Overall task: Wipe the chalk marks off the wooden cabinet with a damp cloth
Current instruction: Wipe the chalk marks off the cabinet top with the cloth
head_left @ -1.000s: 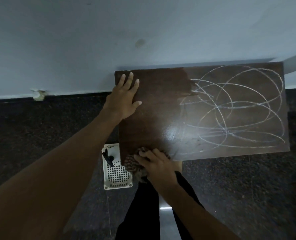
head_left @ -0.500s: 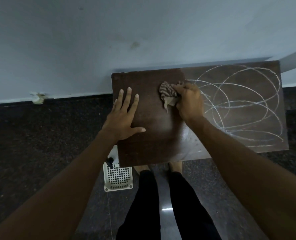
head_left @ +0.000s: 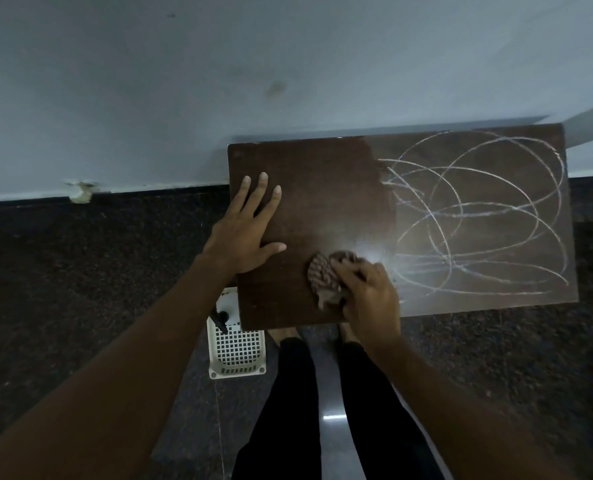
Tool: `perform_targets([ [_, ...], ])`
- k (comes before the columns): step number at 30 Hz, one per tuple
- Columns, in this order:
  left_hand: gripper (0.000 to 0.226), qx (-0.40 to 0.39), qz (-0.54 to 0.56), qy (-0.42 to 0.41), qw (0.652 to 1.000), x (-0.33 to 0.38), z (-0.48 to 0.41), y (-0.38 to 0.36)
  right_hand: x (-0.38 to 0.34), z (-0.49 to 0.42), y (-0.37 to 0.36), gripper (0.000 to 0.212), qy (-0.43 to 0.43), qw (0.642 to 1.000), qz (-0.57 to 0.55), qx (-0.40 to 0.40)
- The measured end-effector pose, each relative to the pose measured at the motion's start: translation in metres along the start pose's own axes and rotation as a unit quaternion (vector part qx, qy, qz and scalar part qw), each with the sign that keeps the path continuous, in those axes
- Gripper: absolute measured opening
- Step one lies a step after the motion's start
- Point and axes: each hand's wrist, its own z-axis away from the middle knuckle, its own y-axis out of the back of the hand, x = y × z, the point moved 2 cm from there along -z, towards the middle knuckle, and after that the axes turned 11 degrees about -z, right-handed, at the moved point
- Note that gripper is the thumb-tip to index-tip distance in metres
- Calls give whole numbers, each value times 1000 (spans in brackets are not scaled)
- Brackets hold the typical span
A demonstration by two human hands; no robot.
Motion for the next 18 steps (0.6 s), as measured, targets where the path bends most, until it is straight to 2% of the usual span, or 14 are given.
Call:
perform_targets([
  [3,95,6,11,1,1000,1,0,-1,2,32,-8,73,3,1000,-10,11],
  [7,75,-1,22,11,1000,3,-8,5,-9,26,-11,70,-2,1000,13,23],
  [11,62,-31,46,15,998,11,-18,16,-42,17,-24,45,78,997,-2,-7],
  [15,59,-51,51,21,997,7,-12,13,-103,17,-66,33,113,993,-26,-36],
  [16,60,-52,49,22,997,7,-11,11,-116,18,-73,31,117,992,-32,-47],
  [18,60,-48,46,23,998,3,-9,10,-134,19,-84,42,110,991,-36,-68],
])
